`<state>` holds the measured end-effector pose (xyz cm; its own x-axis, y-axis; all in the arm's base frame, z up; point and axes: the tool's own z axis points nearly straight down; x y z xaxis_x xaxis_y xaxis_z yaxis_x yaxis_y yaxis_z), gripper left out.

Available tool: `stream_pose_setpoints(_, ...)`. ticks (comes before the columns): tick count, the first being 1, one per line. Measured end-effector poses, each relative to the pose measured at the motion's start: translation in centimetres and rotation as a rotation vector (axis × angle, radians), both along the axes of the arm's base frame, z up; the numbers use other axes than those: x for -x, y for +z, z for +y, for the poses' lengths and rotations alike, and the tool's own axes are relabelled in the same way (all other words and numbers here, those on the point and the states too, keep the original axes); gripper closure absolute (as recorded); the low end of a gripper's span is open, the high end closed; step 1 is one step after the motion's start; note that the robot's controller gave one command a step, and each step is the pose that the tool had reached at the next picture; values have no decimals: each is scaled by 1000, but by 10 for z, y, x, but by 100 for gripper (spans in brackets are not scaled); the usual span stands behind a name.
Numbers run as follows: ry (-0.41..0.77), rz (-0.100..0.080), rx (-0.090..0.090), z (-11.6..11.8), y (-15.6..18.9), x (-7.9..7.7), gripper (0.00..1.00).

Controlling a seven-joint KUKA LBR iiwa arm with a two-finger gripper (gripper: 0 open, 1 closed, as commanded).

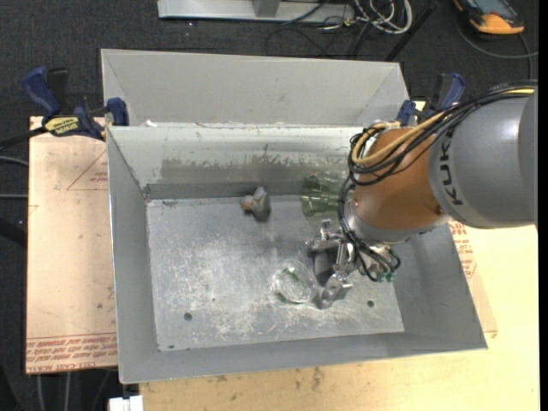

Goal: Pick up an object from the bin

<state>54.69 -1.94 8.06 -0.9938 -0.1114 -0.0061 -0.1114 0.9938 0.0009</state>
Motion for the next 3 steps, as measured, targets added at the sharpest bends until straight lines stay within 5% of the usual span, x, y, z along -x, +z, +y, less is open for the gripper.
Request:
stream_pose_setpoints(1,295,10,-12,-39,-4,-39,100)
stream_pose_setpoints(2,295,10,-12,-39,-4,-39,100)
stream_pose_setpoints(3,343,0,3,-50,167,-30,100)
